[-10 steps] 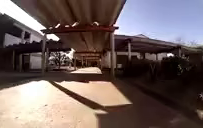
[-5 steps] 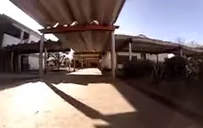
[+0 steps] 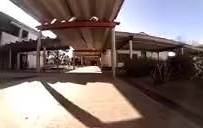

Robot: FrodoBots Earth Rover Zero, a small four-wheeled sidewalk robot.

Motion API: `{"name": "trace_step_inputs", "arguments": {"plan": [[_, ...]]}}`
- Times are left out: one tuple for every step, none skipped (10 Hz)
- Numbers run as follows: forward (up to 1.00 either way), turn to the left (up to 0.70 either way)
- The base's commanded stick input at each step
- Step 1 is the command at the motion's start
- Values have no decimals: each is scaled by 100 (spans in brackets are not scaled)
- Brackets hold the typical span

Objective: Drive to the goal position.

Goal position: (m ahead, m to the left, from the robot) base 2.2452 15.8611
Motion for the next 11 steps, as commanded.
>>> {"name": "trace_step_inputs", "arguments": {"plan": [[50,0],[50,0],[50,0],[50,0],[50,0],[50,0],[50,0],[50,0],[50,0],[50,0],[50,0]]}}
